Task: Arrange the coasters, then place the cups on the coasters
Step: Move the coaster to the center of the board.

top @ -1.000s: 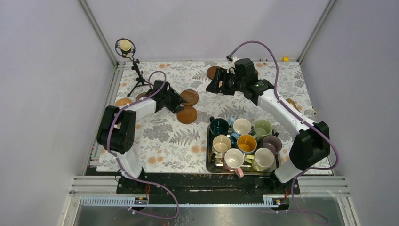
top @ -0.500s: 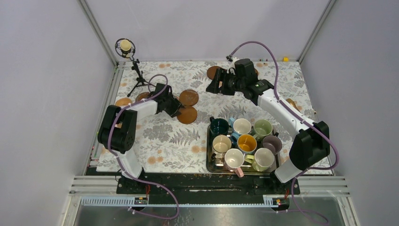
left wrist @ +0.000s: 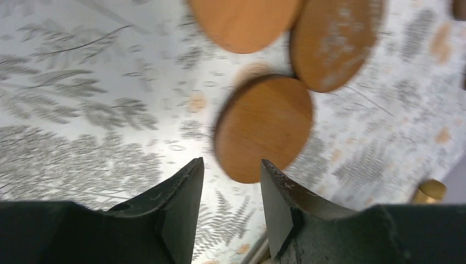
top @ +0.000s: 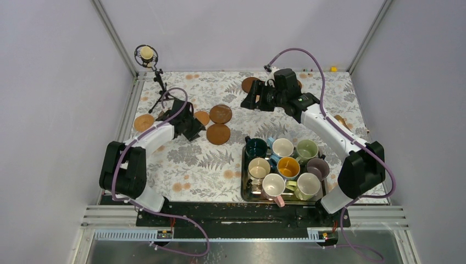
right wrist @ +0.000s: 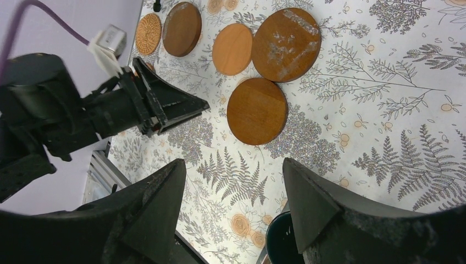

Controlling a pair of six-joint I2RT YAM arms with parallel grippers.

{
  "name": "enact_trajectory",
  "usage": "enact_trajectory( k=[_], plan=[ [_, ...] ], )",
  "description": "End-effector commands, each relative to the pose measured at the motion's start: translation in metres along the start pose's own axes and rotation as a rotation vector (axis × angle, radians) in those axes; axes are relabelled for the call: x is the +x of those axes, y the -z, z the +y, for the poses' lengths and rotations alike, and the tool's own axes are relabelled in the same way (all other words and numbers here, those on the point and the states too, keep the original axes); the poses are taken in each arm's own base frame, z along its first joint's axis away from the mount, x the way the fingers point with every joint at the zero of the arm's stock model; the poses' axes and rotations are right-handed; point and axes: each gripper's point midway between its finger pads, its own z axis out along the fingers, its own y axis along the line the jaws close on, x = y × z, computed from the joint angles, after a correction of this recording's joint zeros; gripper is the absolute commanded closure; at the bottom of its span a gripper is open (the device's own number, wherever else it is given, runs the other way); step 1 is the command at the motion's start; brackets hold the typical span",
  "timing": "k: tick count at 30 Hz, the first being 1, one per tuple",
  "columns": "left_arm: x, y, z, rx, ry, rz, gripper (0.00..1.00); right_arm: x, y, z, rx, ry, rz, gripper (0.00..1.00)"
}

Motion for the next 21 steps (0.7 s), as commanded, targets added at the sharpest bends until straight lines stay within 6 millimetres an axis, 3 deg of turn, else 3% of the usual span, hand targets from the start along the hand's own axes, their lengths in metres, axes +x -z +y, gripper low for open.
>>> enact_trajectory(
  k=[1, 5, 10, 17, 21],
  plan=[
    [-0.015, 0.032, -0.087, 0.289, -0.111, -0.043, 0.56, -0.007, 0.005, -0.002, 0.008, 0.021, -0.025, 0.27],
    [0.002, 0.024, -0.125, 0.401, -0.14, 0.03, 0.56, -0.006, 0.005, -0.003, 0.015, 0.022, -0.026, 0.27],
    [0.023, 0.001, -0.151, 0.46, -0.175, 0.063, 0.56, -0.006, 0.005, -0.009, 0.036, 0.021, -0.032, 0.27],
    [0.055, -0.043, -0.157, 0.435, -0.251, 0.123, 0.56, -0.005, 0.004, -0.01, 0.039, 0.022, -0.029, 0.27],
    [0.053, -0.053, -0.159, 0.441, -0.259, 0.091, 0.56, -0.003, 0.003, -0.013, 0.045, 0.021, -0.026, 0.27]
  ],
)
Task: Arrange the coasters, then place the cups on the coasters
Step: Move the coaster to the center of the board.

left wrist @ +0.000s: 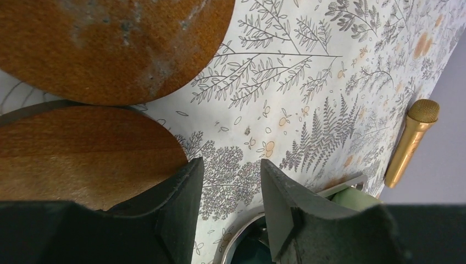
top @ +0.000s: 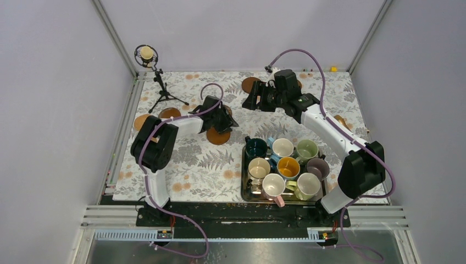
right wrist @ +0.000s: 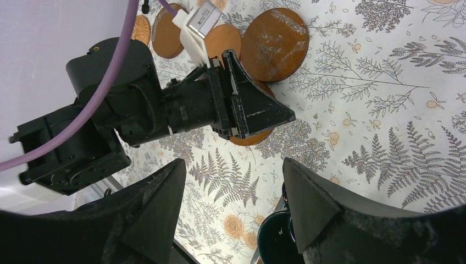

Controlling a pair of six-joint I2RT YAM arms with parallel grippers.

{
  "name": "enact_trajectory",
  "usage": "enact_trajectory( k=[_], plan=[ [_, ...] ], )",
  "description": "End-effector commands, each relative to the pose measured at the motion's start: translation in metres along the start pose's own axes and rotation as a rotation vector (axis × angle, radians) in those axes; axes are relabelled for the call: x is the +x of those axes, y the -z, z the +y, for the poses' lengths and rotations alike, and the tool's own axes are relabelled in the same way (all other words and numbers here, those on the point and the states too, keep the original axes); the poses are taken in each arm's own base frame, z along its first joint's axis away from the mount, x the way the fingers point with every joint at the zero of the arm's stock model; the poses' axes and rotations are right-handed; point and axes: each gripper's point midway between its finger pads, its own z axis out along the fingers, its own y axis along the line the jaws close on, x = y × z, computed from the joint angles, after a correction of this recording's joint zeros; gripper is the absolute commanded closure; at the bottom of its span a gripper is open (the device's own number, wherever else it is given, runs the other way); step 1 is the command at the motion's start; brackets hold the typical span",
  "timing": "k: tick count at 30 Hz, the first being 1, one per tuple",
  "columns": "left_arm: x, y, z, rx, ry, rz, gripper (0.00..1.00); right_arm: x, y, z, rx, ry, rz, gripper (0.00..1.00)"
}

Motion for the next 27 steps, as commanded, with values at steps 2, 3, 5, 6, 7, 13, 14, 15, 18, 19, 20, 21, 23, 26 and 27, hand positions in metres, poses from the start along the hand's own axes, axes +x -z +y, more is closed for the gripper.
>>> enact_trajectory(
  k=[2, 3, 5, 6, 7, 13, 14, 15, 18, 19, 20, 21, 23, 26, 27],
  plan=[
    [-0.028, -0.002, -0.041, 0.134, -0.071, -0.103, 0.56, -0.004, 0.004, -0.004, 0.014, 0.016, -0.02, 0.27],
    [-0.03, -0.004, -0.043, 0.139, -0.076, -0.113, 0.56, -0.004, 0.004, -0.004, 0.014, 0.015, -0.019, 0.27],
    [-0.035, -0.008, -0.045, 0.141, -0.07, -0.124, 0.56, -0.004, 0.004, -0.004, 0.014, 0.015, -0.02, 0.27],
    [-0.037, -0.01, -0.046, 0.135, -0.065, -0.125, 0.57, -0.004, 0.004, -0.003, 0.012, 0.014, -0.02, 0.27],
    [-0.036, -0.016, -0.039, 0.105, -0.053, -0.116, 0.57, -0.005, 0.004, -0.003, 0.011, 0.015, -0.02, 0.27],
    [-0.02, -0.021, -0.009, -0.028, -0.026, -0.047, 0.59, -0.005, 0.006, -0.004, 0.015, 0.021, -0.026, 0.27],
    [-0.017, -0.018, -0.003, -0.047, -0.027, -0.04, 0.59, -0.005, 0.006, -0.004, 0.015, 0.022, -0.027, 0.27],
    [-0.015, -0.013, 0.001, -0.06, -0.029, -0.04, 0.59, -0.005, 0.006, -0.003, 0.013, 0.021, -0.025, 0.27],
    [-0.006, 0.006, 0.014, -0.093, -0.036, -0.047, 0.59, -0.005, 0.004, -0.002, 0.006, 0.017, -0.019, 0.27],
    [-0.004, 0.012, 0.018, -0.109, -0.042, -0.047, 0.59, -0.005, 0.003, -0.002, 0.005, 0.016, -0.018, 0.27],
    [-0.001, 0.018, 0.023, -0.13, -0.048, -0.044, 0.59, -0.005, 0.003, -0.001, 0.003, 0.015, -0.017, 0.27],
    [0.0, 0.025, 0.029, -0.155, -0.058, -0.046, 0.59, -0.006, 0.004, -0.001, 0.001, 0.014, -0.018, 0.27],
    [-0.002, 0.04, 0.043, -0.223, -0.085, -0.079, 0.59, -0.006, 0.004, 0.0, -0.001, 0.015, -0.02, 0.27],
    [-0.013, 0.063, 0.058, -0.285, -0.112, -0.147, 0.59, -0.006, 0.005, 0.001, -0.006, 0.013, -0.019, 0.27],
    [-0.016, 0.068, 0.063, -0.299, -0.114, -0.16, 0.59, -0.006, 0.005, 0.001, -0.006, 0.011, -0.017, 0.27]
  ],
)
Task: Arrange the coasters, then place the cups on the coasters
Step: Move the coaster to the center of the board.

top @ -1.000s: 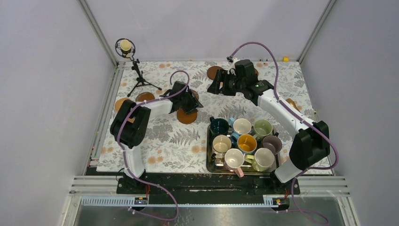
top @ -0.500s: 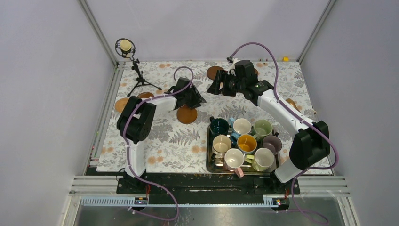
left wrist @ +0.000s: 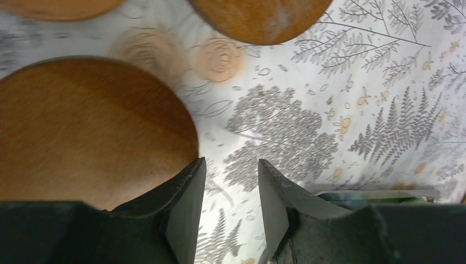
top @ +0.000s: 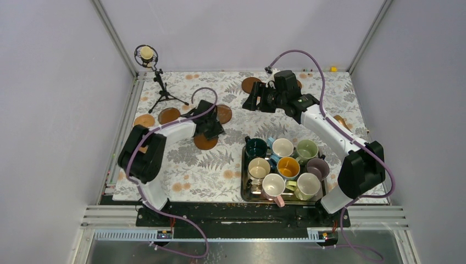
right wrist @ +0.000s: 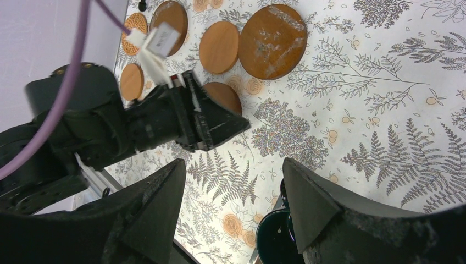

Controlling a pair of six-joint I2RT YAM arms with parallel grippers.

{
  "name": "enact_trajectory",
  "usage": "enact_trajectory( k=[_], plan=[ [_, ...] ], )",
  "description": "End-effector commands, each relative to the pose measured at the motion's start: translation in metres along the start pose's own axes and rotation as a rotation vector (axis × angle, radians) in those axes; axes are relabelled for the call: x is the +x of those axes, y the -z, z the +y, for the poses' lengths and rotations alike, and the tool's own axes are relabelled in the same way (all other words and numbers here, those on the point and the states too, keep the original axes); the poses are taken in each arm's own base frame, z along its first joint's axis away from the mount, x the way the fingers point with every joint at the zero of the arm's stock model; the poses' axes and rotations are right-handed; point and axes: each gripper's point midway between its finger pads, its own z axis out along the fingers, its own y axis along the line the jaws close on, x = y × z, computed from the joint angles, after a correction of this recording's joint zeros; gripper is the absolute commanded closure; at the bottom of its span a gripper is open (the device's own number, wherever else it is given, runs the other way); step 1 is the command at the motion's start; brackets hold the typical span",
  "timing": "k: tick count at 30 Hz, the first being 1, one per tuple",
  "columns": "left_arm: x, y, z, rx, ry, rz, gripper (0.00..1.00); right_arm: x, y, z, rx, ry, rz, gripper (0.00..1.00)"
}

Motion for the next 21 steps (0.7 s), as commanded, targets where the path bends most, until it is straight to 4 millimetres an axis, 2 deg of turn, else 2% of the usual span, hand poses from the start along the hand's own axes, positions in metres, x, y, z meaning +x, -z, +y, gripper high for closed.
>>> enact_trajectory(
  k=[1, 5, 8, 11, 14, 18, 21],
  plan=[
    [-0.025, 0.032, 0.03, -0.105, -0.045, -0.126, 0.59, -0.008, 0.006, 0.004, -0.014, 0.013, -0.024, 0.27],
    [-0.036, 0.04, 0.057, -0.151, -0.009, -0.136, 0.59, -0.01, 0.009, 0.006, -0.017, 0.016, -0.03, 0.27],
    [-0.035, 0.042, 0.076, -0.16, 0.04, -0.112, 0.59, -0.01, 0.011, 0.006, -0.016, 0.021, -0.036, 0.27],
    [-0.035, 0.047, 0.081, -0.158, 0.039, -0.116, 0.59, -0.01, 0.012, 0.006, -0.013, 0.022, -0.039, 0.27],
    [-0.038, 0.055, 0.067, -0.095, 0.031, -0.126, 0.58, -0.01, 0.011, 0.005, -0.011, 0.021, -0.037, 0.27],
    [-0.039, 0.069, 0.044, -0.053, -0.015, -0.155, 0.49, -0.009, 0.009, 0.005, -0.014, 0.017, -0.032, 0.27],
    [-0.037, 0.066, 0.031, -0.074, -0.071, -0.159, 0.48, -0.01, 0.009, 0.006, -0.014, 0.017, -0.035, 0.27]
  ],
)
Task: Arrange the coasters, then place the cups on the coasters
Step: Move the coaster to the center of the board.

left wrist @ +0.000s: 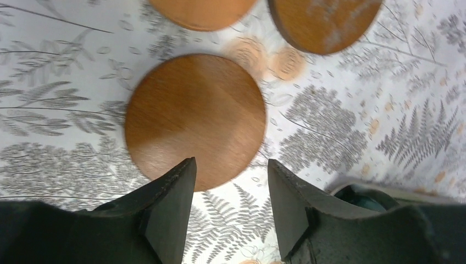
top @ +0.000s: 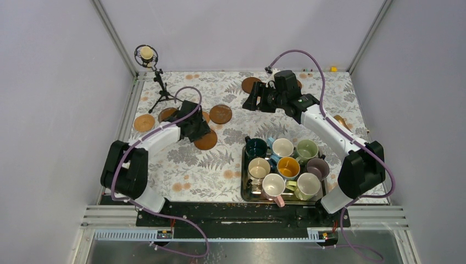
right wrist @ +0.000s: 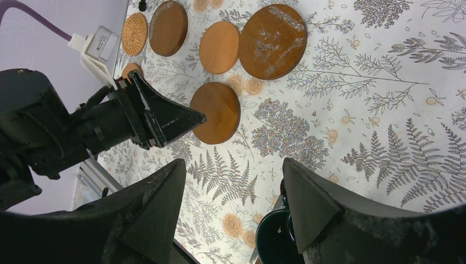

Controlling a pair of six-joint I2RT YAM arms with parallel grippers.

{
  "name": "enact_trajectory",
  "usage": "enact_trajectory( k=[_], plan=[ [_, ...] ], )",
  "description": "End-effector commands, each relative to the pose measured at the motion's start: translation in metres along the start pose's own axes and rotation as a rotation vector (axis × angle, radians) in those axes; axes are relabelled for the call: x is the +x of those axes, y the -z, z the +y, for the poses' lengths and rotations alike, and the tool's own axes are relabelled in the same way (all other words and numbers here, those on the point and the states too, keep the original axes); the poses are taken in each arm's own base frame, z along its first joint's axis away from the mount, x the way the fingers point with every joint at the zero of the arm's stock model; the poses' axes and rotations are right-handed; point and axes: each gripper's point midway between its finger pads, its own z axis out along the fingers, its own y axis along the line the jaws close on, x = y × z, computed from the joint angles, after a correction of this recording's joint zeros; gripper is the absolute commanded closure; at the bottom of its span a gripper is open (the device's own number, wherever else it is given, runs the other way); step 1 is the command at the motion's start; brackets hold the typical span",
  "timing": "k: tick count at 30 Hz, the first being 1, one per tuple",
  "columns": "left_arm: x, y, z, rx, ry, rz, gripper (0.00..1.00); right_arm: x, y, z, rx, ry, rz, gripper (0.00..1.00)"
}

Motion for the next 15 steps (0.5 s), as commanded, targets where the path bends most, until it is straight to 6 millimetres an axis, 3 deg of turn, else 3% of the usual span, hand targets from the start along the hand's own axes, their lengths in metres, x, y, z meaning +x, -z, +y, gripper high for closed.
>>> enact_trajectory(
  k=[1, 8, 15],
  plan=[
    [-0.005, 0.007, -0.034, 0.047, -0.087, -0.037, 0.48, -0.011, 0.01, 0.006, -0.014, 0.018, -0.035, 0.27],
    [0.016, -0.012, -0.08, 0.197, -0.113, 0.027, 0.51, -0.011, 0.011, 0.005, -0.01, 0.022, -0.04, 0.27],
    [0.026, -0.037, -0.096, 0.229, -0.161, 0.084, 0.52, -0.012, 0.014, 0.006, -0.011, 0.027, -0.046, 0.27]
  ],
)
